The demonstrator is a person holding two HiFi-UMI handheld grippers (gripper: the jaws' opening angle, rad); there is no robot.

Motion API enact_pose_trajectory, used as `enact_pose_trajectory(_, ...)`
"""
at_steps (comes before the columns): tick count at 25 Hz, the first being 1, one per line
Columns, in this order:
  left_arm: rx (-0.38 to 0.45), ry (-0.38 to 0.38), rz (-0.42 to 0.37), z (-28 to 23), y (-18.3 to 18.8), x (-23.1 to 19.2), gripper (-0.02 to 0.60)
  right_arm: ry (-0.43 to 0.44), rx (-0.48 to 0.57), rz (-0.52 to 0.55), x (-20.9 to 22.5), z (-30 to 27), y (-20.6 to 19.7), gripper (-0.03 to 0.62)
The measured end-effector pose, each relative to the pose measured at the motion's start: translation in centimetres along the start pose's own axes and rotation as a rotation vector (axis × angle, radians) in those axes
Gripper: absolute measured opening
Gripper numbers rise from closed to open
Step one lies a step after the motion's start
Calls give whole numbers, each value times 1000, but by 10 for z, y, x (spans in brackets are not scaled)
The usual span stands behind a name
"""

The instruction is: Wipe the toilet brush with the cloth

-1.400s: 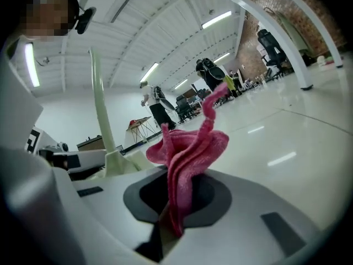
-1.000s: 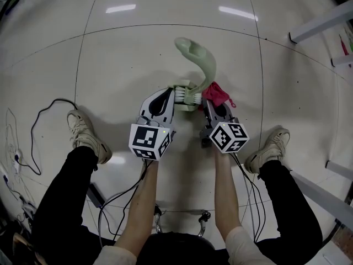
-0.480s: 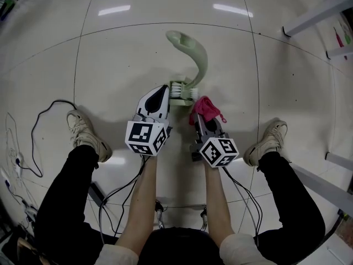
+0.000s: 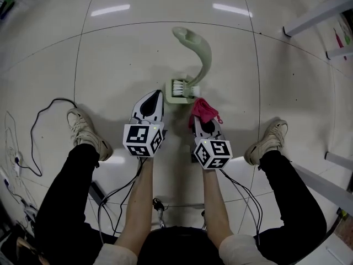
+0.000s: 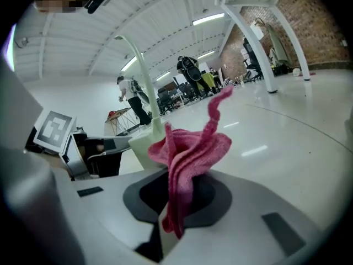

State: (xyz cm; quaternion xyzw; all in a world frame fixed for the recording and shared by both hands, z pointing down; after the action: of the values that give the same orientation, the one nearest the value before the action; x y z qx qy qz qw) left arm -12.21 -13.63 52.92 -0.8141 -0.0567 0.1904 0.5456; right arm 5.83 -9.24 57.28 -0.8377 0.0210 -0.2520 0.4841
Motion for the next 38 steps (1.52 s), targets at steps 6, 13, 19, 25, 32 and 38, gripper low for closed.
enact_pose_trajectory(6, -17, -39, -9, -1, -11, 1, 3, -1, 40, 68, -44, -7, 3, 32)
enact_pose_trajectory(13, 11, -42, 21, 2, -12, -11, 3, 157, 35, 227, -98, -25, 14, 32)
enact_pose_trajectory(19, 86, 9, 12, 26, 12, -55, 3, 244, -8, 275, -122, -51, 12, 32)
enact_pose_trajectory(25, 171, -264, -43, 5, 54, -37, 5, 214, -5, 227, -112, -28, 7, 32)
enact_pose_trajectory(32, 81, -551, -137, -33, 60, 6, 301, 106, -49, 156, -72, -1, -7, 32)
enact_pose_trajectory(38, -85, -733, -296, -54, 51, 24, 403, 115, -62, 174, -59, -2, -2, 32)
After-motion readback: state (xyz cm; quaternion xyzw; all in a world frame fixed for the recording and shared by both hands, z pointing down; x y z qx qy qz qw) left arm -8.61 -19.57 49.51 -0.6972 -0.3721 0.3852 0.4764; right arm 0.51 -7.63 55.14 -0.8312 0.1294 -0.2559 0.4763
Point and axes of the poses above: the fingertips, and each gripper's own axes: z backward along the fingers, x to its right, y out of its top, the point moved 6 cm from there along z, backward along the fingers, and after that the axes turned 2 degrees about x, right-handed, at the moved point
